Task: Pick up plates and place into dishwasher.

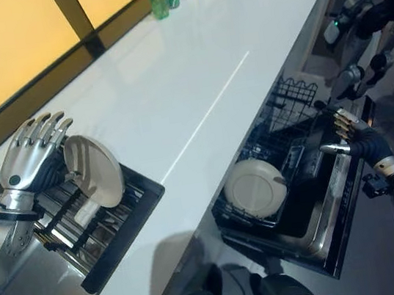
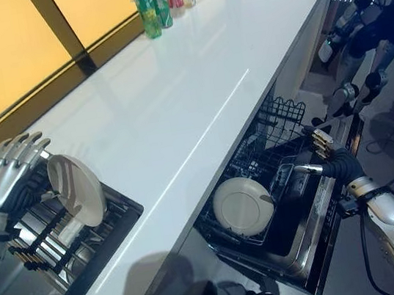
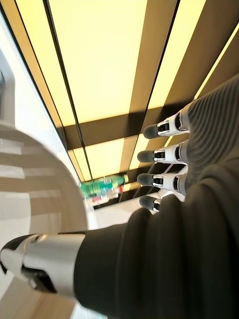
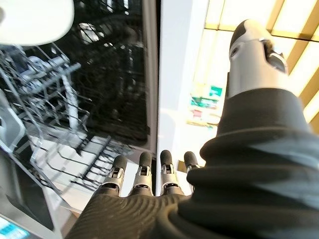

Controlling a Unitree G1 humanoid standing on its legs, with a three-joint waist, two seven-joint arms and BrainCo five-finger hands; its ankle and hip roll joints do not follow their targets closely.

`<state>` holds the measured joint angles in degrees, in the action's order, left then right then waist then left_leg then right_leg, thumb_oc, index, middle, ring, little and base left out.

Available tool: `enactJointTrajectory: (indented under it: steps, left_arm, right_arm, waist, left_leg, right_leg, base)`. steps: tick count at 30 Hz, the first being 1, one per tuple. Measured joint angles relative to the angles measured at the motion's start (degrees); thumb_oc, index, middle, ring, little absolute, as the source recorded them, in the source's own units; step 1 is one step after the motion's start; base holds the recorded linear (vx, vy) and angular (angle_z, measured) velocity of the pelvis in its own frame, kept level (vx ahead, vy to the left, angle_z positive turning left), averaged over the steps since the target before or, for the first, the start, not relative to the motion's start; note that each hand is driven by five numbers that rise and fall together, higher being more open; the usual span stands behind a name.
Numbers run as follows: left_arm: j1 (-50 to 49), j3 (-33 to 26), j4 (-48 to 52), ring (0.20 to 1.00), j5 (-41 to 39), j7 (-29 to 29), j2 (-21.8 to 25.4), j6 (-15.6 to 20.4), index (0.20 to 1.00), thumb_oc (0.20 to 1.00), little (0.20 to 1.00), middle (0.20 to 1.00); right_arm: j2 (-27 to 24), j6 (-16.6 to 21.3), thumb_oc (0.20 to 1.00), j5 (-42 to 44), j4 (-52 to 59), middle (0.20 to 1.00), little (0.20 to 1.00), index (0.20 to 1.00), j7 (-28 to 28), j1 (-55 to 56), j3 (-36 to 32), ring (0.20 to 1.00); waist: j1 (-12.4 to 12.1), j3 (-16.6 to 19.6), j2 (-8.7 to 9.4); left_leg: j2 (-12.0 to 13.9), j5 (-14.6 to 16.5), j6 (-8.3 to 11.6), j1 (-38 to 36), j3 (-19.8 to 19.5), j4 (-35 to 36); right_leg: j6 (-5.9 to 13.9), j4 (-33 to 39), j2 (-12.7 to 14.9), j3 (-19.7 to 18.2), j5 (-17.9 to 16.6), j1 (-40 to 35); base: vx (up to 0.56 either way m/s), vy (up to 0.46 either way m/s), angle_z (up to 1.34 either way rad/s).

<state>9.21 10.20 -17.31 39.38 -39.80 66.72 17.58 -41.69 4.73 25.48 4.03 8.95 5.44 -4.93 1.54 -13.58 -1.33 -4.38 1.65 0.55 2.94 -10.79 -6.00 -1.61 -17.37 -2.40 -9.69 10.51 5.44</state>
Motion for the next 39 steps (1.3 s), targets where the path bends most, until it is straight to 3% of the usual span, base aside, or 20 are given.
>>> enactJointTrajectory:
  steps: [6,13,20,21,24,32,39]
  left_arm:
    - [6.03,5.72,0.13,1.000,1.62,-0.71,2.11,0.44,1.000,1.000,1.000,1.000]
    - [9.87,7.83,-0.19,1.000,2.91,-7.80,2.12,-2.65,1.000,1.000,1.000,1.000]
    - [18.49,13.69,-1.45,1.000,2.79,-7.86,3.00,-5.93,1.000,1.000,1.000,1.000]
    - [18.49,13.72,-1.45,0.611,2.78,-7.62,3.27,-5.94,0.611,0.611,0.611,0.611]
    - [18.23,14.17,-1.45,0.200,2.82,-6.09,4.61,-5.45,0.200,0.200,0.200,0.200]
    - [17.51,14.46,-1.34,0.200,2.90,-4.08,4.02,-5.21,0.200,0.200,0.200,0.200]
    - [15.58,11.55,-0.83,0.200,2.56,-3.99,3.98,-1.81,0.200,0.200,0.200,0.200]
  right_arm:
    - [-0.08,0.21,1.000,0.01,0.07,1.000,1.000,1.000,-1.83,-4.34,2.52,1.000]
    - [-0.28,1.32,1.000,0.01,0.07,1.000,1.000,1.000,-3.55,-4.28,2.88,1.000]
    - [-1.69,1.64,1.000,-0.05,0.06,1.000,1.000,1.000,-6.03,-8.13,5.64,1.000]
    - [-1.69,1.66,1.000,-0.05,0.06,1.000,1.000,1.000,-6.27,-7.95,5.62,1.000]
    - [-1.70,1.69,1.000,-0.04,0.02,1.000,1.000,1.000,-6.60,-6.70,5.48,1.000]
    - [-1.68,1.84,1.000,-0.05,0.02,1.000,1.000,1.000,-5.43,-6.59,5.37,1.000]
    - [-1.41,1.84,1.000,-0.05,0.06,1.000,1.000,1.000,-4.47,-6.34,5.15,1.000]
  waist:
    - [0.82,-3.26,0.54]
    - [1.54,-4.70,0.48]
    - [0.13,-7.13,0.42]
    - [0.13,-7.15,0.42]
    - [0.14,-7.41,0.14]
    - [-0.63,-7.91,0.08]
    - [-0.66,-7.90,0.09]
  left_leg:
    - [0.17,0.06,0.02,1.83,2.40,-1.63]
    - [0.09,0.52,0.26,5.52,2.79,-4.50]
    - [-0.05,0.75,-0.01,9.97,3.80,-7.42]
    - [-0.05,0.76,-0.05,9.99,4.12,-7.45]
    - [-0.22,0.57,-0.33,10.01,4.22,-7.45]
    - [-0.81,0.01,-0.46,9.64,4.01,-7.44]
    - [-0.95,0.06,-0.64,6.32,2.85,-6.57]
  right_leg:
    - [0.55,-1.29,-0.08,-0.14,-0.15,2.26]
    - [0.29,-3.70,-0.50,-0.35,-0.33,5.81]
    - [1.39,-6.00,-0.45,-0.47,-0.65,10.54]
    - [1.41,-6.02,-0.31,-0.47,-0.66,10.64]
    - [1.67,-6.11,0.00,-0.35,-0.83,10.70]
    - [1.51,-6.44,0.61,-0.05,-0.98,9.98]
    - [1.52,-4.64,1.07,1.18,-0.92,5.96]
  base:
    - [0.00,0.037,-0.08]
    - [-0.05,0.014,-0.03]
    - [-0.07,0.022,-0.04]
    - [0.02,0.028,-0.15]
    - [0.01,0.020,-0.01]
    - [0.01,0.004,0.02]
    - [0.04,-0.007,0.08]
